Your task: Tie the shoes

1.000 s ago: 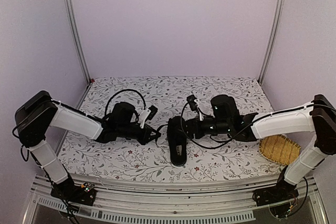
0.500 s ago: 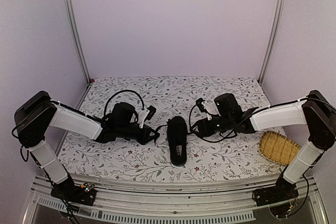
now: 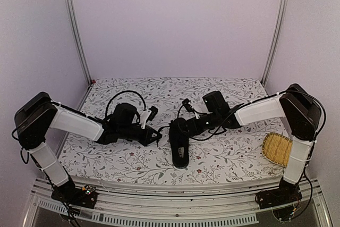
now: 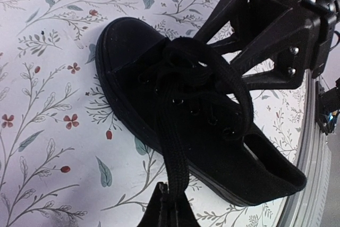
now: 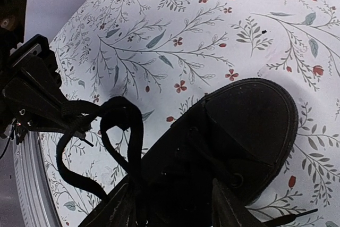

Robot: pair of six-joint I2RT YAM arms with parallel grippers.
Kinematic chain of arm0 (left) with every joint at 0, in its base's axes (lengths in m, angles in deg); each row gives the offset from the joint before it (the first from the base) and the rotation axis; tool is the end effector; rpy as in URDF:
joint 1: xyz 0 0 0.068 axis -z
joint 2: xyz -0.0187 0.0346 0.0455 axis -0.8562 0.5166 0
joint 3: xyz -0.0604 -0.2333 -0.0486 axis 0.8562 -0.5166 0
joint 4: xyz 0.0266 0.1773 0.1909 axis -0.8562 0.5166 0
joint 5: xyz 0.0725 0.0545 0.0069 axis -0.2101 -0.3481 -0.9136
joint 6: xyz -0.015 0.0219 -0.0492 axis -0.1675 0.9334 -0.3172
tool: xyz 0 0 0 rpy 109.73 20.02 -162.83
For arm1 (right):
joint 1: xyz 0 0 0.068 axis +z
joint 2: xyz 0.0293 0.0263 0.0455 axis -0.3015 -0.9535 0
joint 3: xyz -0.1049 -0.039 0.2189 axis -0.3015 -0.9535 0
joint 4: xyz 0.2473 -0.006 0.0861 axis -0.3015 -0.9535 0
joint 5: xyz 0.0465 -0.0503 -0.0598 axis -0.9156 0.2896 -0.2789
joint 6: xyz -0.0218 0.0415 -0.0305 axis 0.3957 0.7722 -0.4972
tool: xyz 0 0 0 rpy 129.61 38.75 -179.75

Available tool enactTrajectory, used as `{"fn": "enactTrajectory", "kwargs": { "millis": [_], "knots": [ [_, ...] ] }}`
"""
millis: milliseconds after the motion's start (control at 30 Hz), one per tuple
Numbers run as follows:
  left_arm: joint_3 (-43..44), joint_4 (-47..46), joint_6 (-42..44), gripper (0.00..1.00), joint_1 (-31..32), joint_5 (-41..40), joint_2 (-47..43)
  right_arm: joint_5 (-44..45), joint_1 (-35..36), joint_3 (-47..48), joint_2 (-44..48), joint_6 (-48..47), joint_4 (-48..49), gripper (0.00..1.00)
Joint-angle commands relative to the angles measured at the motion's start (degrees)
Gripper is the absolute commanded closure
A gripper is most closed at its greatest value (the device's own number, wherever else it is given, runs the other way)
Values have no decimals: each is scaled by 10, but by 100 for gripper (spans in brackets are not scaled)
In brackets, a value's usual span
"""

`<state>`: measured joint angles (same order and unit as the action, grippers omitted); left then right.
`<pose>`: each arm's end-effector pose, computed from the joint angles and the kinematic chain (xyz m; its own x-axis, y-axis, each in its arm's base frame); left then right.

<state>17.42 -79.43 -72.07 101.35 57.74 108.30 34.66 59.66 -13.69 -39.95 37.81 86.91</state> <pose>0.2311 -0.2285 0.1155 -0.6737 0.2036 -0.7105 0.6517 0.6169 -0.4412 0.2759 0.2706 0.1267 -0.6262 -0.3442 -0.6996 -0.7418 0.5392 0.3987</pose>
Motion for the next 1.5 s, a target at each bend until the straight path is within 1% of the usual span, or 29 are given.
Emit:
{"fn": "enactTrajectory", "kwargs": {
  "millis": [0,67,100,167,200,233,267,400,567,700,800,867,967,1067,1167,1300,1367,1433,1467],
  "knots": [
    [12,4,-4,100,-5,3,3,-63,3,22,-25,-7,25,53],
    [14,6,-4,100,-4,3,3,-67,3,27,-34,-7,27,56],
    [15,7,-3,100,-4,3,3,-69,3,29,-38,-6,27,61],
    [17,8,-4,100,-5,3,2,-68,3,31,-44,-5,29,77],
    [18,8,-4,100,-5,0,0,-67,3,29,-43,-3,33,90],
    [16,11,-5,100,-6,-5,-3,-62,3,20,-36,-1,38,96],
    [15,14,-6,100,-6,-14,-8,-52,2,7,-23,1,46,98],
    [-15,19,-17,100,-17,-51,-46,32,-2,-53,54,15,54,98],
    [-58,35,-26,100,-34,-74,-91,120,-14,-124,149,26,-13,98],
    [-84,60,-34,100,-49,-100,-121,154,-18,-184,216,39,-53,98],
    [-92,88,-56,100,-62,-138,-133,162,-18,-216,249,54,-70,98],
    [-94,95,-65,100,-69,-144,-143,148,-18,-227,268,64,-77,98],
    [-79,88,-63,100,-70,-115,-144,95,-12,-220,288,76,-101,98],
    [-38,94,-50,100,-64,-89,-128,83,46,-195,305,98,-126,98],
    [5,106,-33,100,-55,-80,-104,53,107,-164,298,128,-121,98],
    [67,113,-9,100,-29,-54,-71,12,180,-140,231,204,-38,97],
    [96,116,1,100,-12,-43,-49,19,205,-114,180,224,0,94],
    [119,118,6,100,2,-36,-33,23,219,-72,127,229,5,88],
    [130,120,7,100,8,-35,-27,23,225,-50,110,222,4,88]
  ]
}}
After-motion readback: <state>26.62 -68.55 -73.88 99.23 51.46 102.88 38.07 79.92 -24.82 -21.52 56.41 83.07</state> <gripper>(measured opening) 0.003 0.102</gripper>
